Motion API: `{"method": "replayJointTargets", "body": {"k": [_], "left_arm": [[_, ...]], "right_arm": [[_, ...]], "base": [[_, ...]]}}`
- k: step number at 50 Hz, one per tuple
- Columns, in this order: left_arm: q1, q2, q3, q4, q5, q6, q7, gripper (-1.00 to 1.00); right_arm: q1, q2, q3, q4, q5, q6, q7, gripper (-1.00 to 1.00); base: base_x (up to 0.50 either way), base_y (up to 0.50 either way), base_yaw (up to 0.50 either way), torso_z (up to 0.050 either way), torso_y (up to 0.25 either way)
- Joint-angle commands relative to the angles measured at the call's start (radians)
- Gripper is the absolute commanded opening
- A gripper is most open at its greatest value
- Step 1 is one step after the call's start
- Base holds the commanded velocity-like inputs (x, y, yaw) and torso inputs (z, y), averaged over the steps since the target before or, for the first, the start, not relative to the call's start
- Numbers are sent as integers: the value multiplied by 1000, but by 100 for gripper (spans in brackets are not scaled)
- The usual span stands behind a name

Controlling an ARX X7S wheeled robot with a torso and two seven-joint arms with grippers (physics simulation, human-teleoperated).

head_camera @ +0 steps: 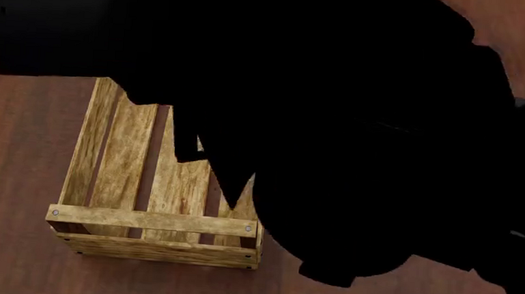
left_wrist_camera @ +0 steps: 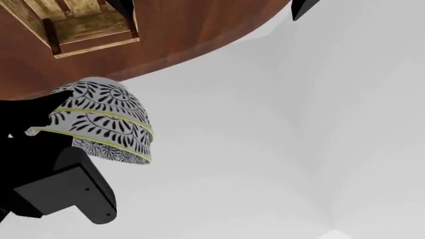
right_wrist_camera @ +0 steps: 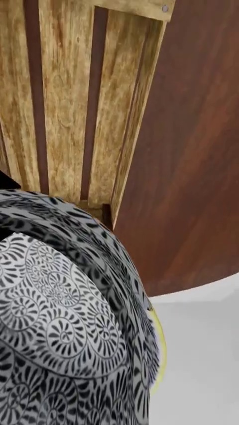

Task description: Stack the left bowl on the right bowl and place them in the tray.

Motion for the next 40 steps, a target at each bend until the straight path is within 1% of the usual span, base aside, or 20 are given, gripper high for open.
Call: {"method": "replayJointTargets", "body": {"k": [1, 3, 8, 15, 20, 25, 30, 36, 40], "left_arm": [[4, 0, -13, 0, -16, 9, 4, 100], [-3, 0, -13, 0, -17, 3, 8, 100], [41, 0, -26, 0, -21, 50, -8, 100], [35, 0, -29, 0, -29, 46, -4, 100], [89, 0, -51, 0, -44, 103, -24, 100], [95, 0, -52, 0, -42, 111, -28, 100], [89, 0, -58, 0, -48, 105, -23, 100], [28, 0, -40, 0, -43, 40, -1, 100], [26, 0, -37, 0, -41, 35, 0, 100]], "right_arm": [[-5, -88, -18, -6, -36, 14, -14, -100], [1, -111, -39, -1, -22, 51, -39, -100], [-11, -147, -79, 47, -54, 30, -44, -100], [-31, -186, -103, 90, -69, 27, -43, -100], [-60, -214, -122, 113, -86, 15, -29, -100], [-86, -238, -152, 145, -110, 0, -20, -100], [-92, -242, -197, 187, -148, -23, -18, -100], [-126, -244, -210, 204, -149, -19, -10, -100], [-149, -244, -232, 227, -163, -30, -4, -100]], "base": [[0, 0, 0, 0, 0], [0, 0, 0, 0, 5], [0, 0, 0, 0, 0], [0, 0, 0, 2, 1], [0, 0, 0, 0, 0], [0, 0, 0, 0, 2], [0, 0, 0, 0, 0], [0, 0, 0, 0, 2], [0, 0, 0, 0, 0]]}}
